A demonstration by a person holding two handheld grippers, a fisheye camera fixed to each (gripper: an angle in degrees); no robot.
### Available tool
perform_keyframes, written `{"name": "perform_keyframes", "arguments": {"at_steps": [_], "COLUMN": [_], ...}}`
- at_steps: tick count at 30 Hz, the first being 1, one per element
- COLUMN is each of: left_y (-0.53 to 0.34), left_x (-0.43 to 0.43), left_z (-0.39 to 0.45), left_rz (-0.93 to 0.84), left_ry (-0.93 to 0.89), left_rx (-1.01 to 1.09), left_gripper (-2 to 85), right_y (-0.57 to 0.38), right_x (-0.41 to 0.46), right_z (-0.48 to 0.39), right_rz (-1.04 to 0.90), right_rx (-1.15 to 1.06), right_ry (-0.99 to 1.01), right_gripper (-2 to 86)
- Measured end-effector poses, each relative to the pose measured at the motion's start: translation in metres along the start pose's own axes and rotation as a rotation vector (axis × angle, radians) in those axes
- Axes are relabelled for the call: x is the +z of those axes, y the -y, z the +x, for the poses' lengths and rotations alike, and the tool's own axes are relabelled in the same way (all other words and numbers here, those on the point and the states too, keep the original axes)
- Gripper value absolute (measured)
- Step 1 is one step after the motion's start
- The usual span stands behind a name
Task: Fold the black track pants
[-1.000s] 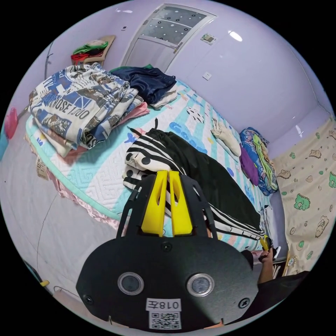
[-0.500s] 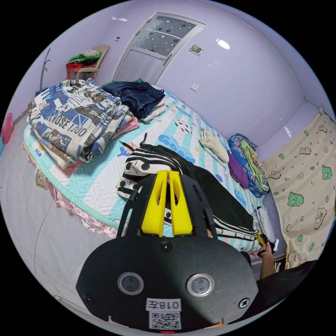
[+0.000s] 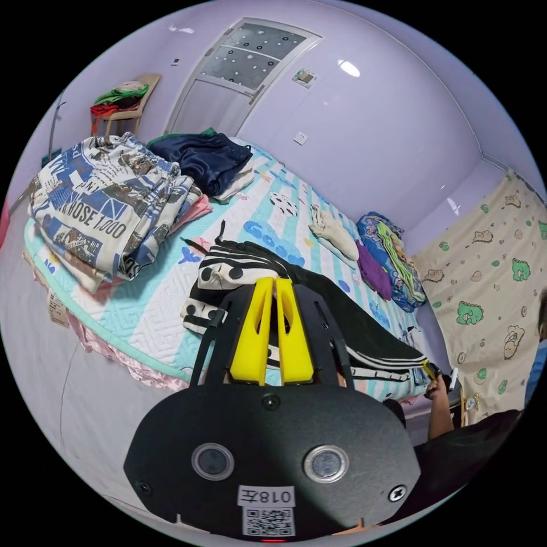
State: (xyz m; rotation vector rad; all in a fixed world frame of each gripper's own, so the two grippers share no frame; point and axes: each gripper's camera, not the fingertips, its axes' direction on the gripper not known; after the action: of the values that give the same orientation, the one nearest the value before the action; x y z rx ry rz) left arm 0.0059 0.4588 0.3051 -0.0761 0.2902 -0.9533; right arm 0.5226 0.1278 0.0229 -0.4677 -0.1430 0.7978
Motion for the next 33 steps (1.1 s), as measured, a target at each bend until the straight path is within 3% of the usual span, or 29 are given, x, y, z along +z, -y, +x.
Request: {"name": "perform_keyframes", "arguments": {"at_steps": [7,15,19,22,28,33], "left_y": [-0.018,0.012,0.02,0.025,0.08,0.135], "left_x": [0.018,0.013,-0.001,-0.034,-0.038,0.074], "left_z": [-0.021,0.007,0.022,0.043,0.163,0.293], "left_rz": [-0.194,-0.246,-0.3,-0.22,-0.177,-0.254], "left_ry": [-0.008,-0.024,0.062,0.059,0.1,-0.04], "left_rx": [-0.019,0.059,0.083,0.104,0.392,0.62], "left_gripper": [-0.8,-0.7,0.2,2.9,3.7,2.1], "right_y": [-0.026,-0.013,-0.012,-0.016,-0.005,0.044], "right_x": [0.017,0.006,0.008,-0.002,-0.036,0.022], "right_z": [0.061,0.06,0.067,0.076,0.032,-0.028], "right_rz": [-0.101,-0.06,-0.084,-0.066,0.067,-0.077], "right_rx": [0.136,0.124,0.125,0.149,-0.07,-0.304], "right_ry": [0.0,0.091,0.074,0.103,-0.022,-0.066], "right_gripper": [1.9,2.6,4.0,5.9,8.0,8.4]}}
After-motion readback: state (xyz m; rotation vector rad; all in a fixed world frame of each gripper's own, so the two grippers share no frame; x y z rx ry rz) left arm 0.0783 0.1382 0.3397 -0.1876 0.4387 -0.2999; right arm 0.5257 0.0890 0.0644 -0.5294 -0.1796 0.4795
